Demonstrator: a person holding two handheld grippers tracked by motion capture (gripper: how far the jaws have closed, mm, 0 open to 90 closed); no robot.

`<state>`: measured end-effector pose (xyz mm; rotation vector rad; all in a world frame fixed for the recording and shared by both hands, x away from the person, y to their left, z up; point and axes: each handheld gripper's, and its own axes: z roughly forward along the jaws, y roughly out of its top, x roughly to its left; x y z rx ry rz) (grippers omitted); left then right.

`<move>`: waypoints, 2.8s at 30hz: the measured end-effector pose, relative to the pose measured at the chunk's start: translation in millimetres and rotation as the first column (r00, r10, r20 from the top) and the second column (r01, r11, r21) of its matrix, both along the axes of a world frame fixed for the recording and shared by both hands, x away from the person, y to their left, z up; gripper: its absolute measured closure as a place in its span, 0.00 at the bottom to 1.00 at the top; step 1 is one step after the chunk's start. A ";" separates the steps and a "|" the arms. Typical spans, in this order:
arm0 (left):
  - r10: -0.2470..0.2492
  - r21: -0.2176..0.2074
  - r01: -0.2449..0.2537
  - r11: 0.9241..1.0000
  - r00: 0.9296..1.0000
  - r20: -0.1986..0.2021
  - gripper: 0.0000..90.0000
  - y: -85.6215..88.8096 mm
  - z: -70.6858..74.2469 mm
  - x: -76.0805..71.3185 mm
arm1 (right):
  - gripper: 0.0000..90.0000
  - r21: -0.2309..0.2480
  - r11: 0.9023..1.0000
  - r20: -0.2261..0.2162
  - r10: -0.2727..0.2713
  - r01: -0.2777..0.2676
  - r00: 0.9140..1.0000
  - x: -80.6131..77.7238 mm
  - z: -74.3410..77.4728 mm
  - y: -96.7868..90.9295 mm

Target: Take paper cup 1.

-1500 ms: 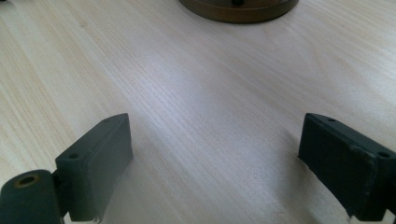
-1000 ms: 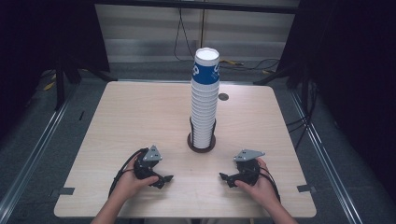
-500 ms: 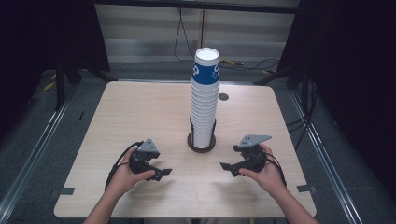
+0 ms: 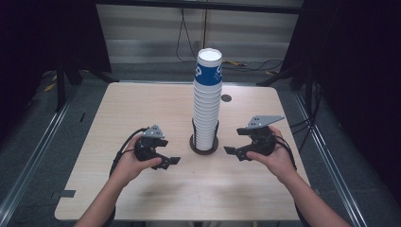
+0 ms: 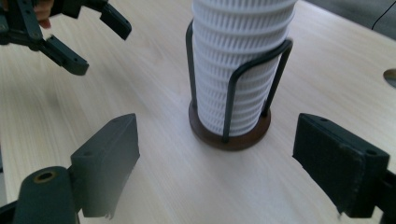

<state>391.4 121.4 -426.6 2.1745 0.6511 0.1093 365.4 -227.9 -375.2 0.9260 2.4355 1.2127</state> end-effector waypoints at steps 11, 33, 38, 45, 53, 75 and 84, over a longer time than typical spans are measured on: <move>-0.022 0.015 0.021 1.000 0.999 0.039 0.18 -13.4 32.4 14.8 | 0.15 0.027 1.000 0.052 0.001 -0.002 0.999 17.2 38.9 8.9; -0.025 0.017 0.024 1.000 0.997 0.068 0.19 -35.6 75.5 36.6 | 0.15 0.034 0.999 0.090 -0.010 0.007 0.996 40.1 88.2 12.3; -0.038 0.033 0.035 0.999 0.996 0.078 0.19 -39.4 83.1 39.9 | 0.15 0.032 0.999 0.096 -0.014 0.011 0.995 43.4 95.6 13.4; -0.060 0.056 0.056 0.997 0.996 0.071 0.19 -47.3 93.0 44.0 | 0.15 0.021 1.000 0.106 -0.012 0.010 0.994 50.6 110.5 23.2; -0.052 0.061 0.047 0.997 0.995 0.080 0.19 -48.1 99.6 48.2 | 0.15 0.041 0.999 0.111 -0.014 0.010 0.994 56.9 121.5 29.2; -0.073 0.059 0.068 0.996 0.993 0.091 0.18 -66.6 110.3 59.3 | 0.15 0.061 0.998 0.124 -0.013 0.005 0.992 73.3 139.2 50.8; -0.069 0.043 0.065 0.997 0.992 0.102 0.18 -68.6 110.8 63.2 | 0.14 0.062 0.998 0.123 -0.013 0.005 0.992 80.5 138.1 60.5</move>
